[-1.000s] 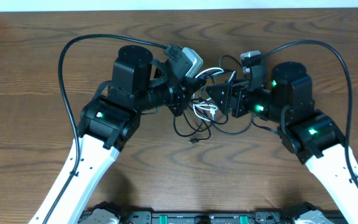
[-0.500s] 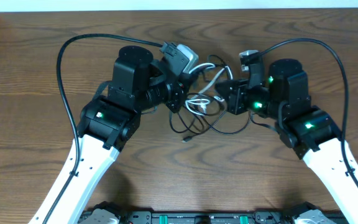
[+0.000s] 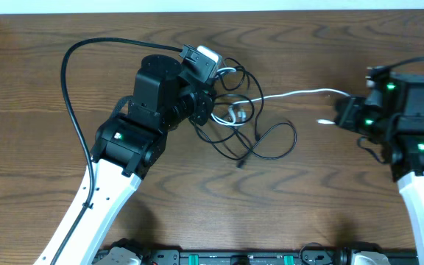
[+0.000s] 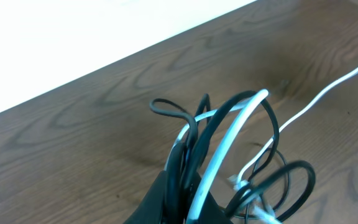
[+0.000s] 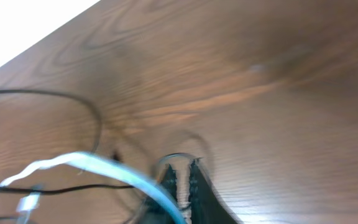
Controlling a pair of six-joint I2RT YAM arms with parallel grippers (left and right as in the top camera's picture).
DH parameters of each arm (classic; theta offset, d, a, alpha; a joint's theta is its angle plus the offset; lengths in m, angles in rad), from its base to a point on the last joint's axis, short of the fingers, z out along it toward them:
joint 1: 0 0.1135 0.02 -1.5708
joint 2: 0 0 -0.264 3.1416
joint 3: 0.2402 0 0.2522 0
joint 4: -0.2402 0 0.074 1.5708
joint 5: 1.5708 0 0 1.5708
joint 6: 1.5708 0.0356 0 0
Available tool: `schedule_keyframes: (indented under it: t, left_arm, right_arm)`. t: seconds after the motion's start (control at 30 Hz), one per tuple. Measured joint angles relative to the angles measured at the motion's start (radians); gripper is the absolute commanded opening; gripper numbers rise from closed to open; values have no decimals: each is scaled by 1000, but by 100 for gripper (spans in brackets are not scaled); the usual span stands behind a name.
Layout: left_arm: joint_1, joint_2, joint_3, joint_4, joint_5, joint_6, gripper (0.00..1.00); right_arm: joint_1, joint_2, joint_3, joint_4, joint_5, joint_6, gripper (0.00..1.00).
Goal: Untangle cables
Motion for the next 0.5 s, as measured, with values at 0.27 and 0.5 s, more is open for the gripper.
schedule_keyframes:
  t: [0.27, 0.5]
  left_arm:
    - [0, 0, 0, 0, -7, 0, 7]
    - [0, 0, 0, 0, -7, -11, 8]
  right_arm:
    - [-108, 0, 0, -58, 23, -18, 67]
    - [-108, 0, 0, -63, 41, -45, 42]
